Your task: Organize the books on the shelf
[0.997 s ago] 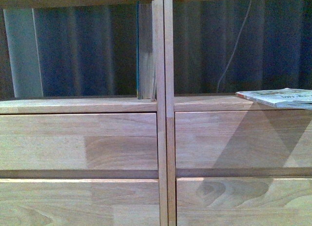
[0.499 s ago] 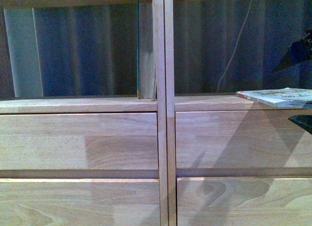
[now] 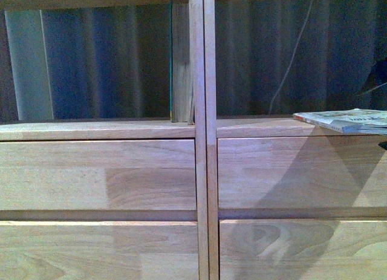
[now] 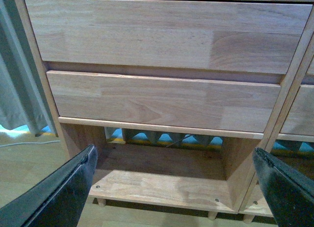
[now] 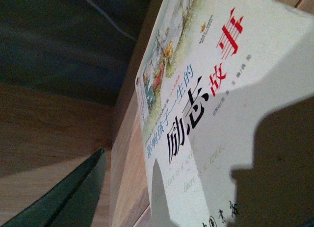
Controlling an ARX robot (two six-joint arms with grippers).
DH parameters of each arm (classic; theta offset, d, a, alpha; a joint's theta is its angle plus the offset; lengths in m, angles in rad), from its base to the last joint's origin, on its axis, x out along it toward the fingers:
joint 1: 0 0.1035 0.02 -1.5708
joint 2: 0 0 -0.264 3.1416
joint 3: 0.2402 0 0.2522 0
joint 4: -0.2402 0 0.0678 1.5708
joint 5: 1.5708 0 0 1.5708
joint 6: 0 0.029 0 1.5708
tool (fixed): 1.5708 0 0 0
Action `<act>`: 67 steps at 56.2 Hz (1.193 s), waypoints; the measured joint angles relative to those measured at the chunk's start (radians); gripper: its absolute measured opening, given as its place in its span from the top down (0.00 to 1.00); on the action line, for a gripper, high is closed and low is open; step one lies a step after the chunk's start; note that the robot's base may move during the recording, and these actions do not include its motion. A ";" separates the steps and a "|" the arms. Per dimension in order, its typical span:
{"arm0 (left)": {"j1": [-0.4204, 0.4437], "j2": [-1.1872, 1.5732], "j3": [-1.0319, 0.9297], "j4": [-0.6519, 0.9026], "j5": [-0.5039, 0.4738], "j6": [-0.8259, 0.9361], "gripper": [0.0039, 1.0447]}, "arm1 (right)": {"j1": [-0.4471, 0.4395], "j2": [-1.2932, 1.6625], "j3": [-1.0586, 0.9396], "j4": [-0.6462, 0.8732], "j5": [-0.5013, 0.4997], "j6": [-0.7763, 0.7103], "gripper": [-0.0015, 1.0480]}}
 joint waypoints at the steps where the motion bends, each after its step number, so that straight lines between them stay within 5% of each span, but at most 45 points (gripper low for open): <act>1: 0.000 0.000 0.000 0.000 0.000 0.000 0.07 | 0.002 0.002 0.002 -0.002 0.002 0.000 0.23; 28: 0.012 0.007 0.000 0.011 0.046 -0.011 0.07 | -0.008 0.072 0.040 0.030 0.029 0.039 0.92; 35: 0.227 0.158 0.010 0.256 0.508 -0.122 0.07 | -0.021 0.064 0.032 0.061 0.002 0.042 0.93; 41: 0.389 0.361 0.067 0.495 0.741 -0.208 0.07 | -0.029 0.038 0.011 0.086 -0.028 0.041 0.93; 51: 0.478 0.668 0.222 0.757 0.793 -0.288 0.07 | -0.035 -0.043 0.000 0.114 -0.070 0.030 0.93; 67: 0.370 1.096 0.636 0.725 0.708 -0.378 0.07 | 0.029 -0.201 0.022 0.185 -0.157 -0.072 0.93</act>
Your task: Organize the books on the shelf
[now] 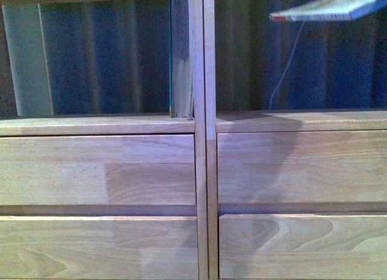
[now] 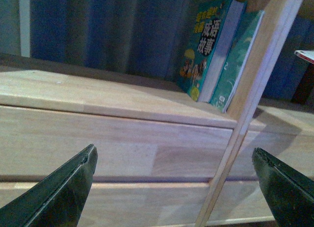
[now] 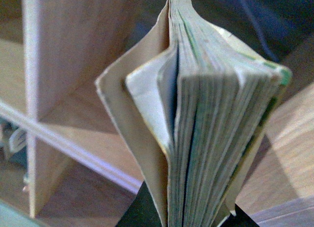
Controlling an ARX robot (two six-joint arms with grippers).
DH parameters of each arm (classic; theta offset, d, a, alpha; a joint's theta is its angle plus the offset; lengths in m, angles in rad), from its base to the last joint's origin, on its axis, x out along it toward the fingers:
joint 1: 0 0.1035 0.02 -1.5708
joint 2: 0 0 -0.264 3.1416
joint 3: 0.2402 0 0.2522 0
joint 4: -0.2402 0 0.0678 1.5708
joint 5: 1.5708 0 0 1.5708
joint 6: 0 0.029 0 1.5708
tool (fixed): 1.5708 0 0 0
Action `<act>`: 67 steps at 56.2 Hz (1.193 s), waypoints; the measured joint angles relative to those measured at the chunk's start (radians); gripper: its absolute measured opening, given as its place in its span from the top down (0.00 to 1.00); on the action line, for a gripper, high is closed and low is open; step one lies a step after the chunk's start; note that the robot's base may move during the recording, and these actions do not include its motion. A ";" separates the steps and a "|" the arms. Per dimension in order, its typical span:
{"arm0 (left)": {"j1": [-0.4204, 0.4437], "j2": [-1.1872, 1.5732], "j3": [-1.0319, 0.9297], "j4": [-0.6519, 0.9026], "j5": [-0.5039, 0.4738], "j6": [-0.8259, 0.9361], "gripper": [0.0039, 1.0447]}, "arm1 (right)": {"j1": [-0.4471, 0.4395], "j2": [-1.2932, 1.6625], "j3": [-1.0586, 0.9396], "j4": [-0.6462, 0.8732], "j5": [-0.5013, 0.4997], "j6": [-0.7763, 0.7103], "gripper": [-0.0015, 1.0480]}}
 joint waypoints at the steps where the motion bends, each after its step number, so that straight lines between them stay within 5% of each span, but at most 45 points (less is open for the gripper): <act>1: -0.012 0.029 0.036 -0.008 -0.006 -0.013 0.07 | 0.009 -0.006 0.000 0.008 -0.007 -0.005 0.93; 22: -0.235 0.360 0.522 -0.211 0.054 -0.338 0.07 | 0.218 -0.054 -0.038 0.132 -0.084 -0.092 0.93; 44: -0.530 0.429 0.589 -0.056 -0.008 -0.459 0.07 | 0.307 0.000 -0.075 0.174 -0.056 -0.108 0.93; 67: -0.584 0.530 0.644 0.005 -0.047 -0.551 0.12 | 0.412 0.011 -0.075 0.178 -0.080 -0.097 0.93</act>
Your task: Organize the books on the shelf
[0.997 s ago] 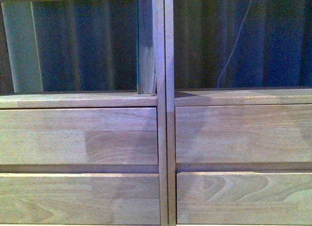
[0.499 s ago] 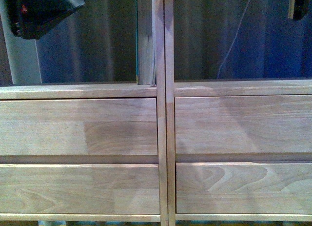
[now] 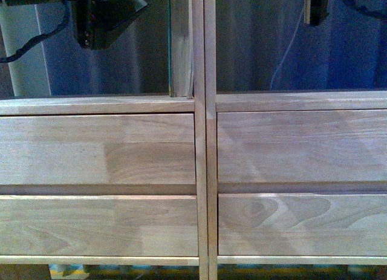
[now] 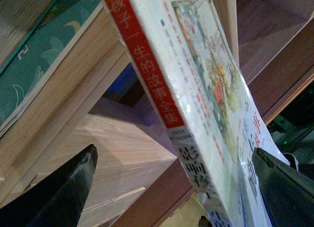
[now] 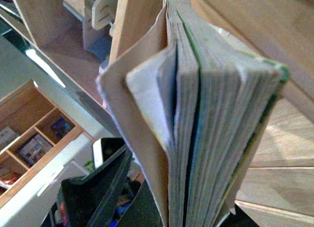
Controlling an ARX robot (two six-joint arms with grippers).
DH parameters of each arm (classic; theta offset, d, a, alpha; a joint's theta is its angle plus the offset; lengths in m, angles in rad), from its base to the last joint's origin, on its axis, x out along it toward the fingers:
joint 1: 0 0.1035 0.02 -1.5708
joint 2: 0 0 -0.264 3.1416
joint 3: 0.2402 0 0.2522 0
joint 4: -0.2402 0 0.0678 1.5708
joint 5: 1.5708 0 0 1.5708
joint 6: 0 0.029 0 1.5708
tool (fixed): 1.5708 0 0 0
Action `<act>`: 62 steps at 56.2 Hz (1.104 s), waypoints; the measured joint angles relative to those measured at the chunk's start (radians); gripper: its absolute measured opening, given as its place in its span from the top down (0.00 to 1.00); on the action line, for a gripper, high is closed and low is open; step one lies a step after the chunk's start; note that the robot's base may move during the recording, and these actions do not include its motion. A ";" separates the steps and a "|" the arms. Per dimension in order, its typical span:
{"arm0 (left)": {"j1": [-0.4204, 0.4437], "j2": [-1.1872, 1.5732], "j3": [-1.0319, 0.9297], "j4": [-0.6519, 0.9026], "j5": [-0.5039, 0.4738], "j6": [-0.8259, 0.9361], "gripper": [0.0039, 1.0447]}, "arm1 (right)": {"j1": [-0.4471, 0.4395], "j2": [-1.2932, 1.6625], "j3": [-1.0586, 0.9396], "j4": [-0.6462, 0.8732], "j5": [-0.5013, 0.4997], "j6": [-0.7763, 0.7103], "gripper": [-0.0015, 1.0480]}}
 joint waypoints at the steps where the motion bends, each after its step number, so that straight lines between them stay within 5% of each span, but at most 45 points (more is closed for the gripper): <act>1: -0.001 0.000 0.000 0.001 0.002 -0.003 0.16 | 0.003 0.003 0.000 0.000 0.000 0.002 0.93; 29: -0.010 -0.024 -0.122 0.404 0.125 -0.153 0.84 | 0.080 0.057 0.055 0.029 -0.027 0.060 0.93; 36: 0.005 -0.033 -0.122 0.404 0.124 -0.164 0.92 | 0.092 0.060 0.064 0.029 -0.038 0.068 0.93; 53: 0.069 -0.035 -0.101 0.301 0.121 -0.064 0.92 | 0.067 0.060 0.037 0.027 -0.069 0.040 0.49; 62: 0.118 -0.034 -0.060 0.129 0.064 0.156 0.92 | -0.055 0.035 0.008 -0.012 -0.077 -0.036 0.22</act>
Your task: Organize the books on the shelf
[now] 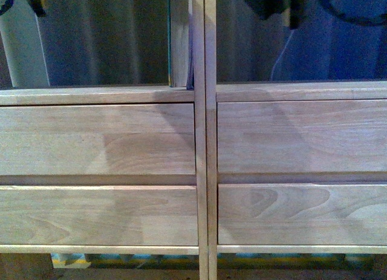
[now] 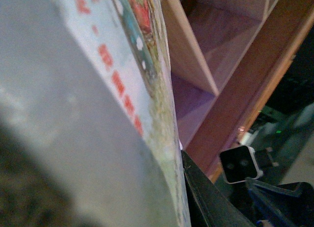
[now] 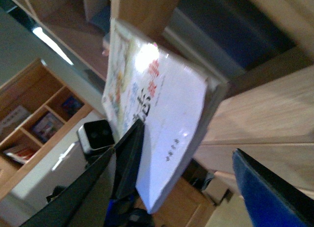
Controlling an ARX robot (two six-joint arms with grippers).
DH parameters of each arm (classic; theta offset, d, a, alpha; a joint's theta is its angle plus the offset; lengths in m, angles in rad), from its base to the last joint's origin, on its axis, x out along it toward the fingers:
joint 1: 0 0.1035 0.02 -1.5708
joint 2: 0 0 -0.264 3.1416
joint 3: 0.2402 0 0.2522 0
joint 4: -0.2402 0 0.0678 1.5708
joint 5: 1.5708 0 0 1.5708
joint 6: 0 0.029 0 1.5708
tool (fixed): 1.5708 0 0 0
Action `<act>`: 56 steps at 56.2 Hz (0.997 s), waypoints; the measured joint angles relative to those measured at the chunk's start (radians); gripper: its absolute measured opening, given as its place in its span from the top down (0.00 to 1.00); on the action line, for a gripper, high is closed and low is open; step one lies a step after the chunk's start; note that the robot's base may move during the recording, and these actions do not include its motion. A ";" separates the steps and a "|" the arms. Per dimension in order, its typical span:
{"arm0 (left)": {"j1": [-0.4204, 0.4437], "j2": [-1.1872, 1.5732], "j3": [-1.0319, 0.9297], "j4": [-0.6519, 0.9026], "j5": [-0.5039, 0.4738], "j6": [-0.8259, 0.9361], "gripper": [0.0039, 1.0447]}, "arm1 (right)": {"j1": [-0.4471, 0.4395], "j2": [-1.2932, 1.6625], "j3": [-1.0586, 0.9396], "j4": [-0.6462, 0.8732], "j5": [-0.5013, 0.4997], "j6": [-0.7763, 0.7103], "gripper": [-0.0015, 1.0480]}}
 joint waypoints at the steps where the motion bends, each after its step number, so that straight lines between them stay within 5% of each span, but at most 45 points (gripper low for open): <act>1: 0.001 0.001 0.004 -0.014 -0.007 0.019 0.92 | -0.013 -0.003 0.000 -0.008 0.002 -0.012 0.20; 8: 0.003 0.023 0.057 -0.170 -0.069 0.260 0.92 | -0.104 -0.019 0.002 -0.097 0.041 -0.150 0.06; 23: 0.013 0.162 0.172 -0.307 -0.150 0.645 0.92 | -0.251 0.002 0.082 -0.227 0.212 -0.706 0.07; 42: 0.032 0.352 0.412 -0.373 -0.242 0.891 0.92 | -0.268 0.045 0.124 -0.122 0.254 -1.338 0.07; 47: 0.036 0.400 0.482 -0.403 -0.260 0.918 0.92 | -0.270 0.037 0.139 -0.207 0.309 -1.315 0.11; 51: 0.037 0.443 0.549 -0.431 -0.279 0.939 0.92 | -0.273 -0.009 0.114 -0.383 0.394 -1.209 0.20; 56: 0.048 0.513 0.658 -0.483 -0.304 0.958 0.92 | -0.278 -0.100 -0.042 -0.400 0.412 -1.079 0.35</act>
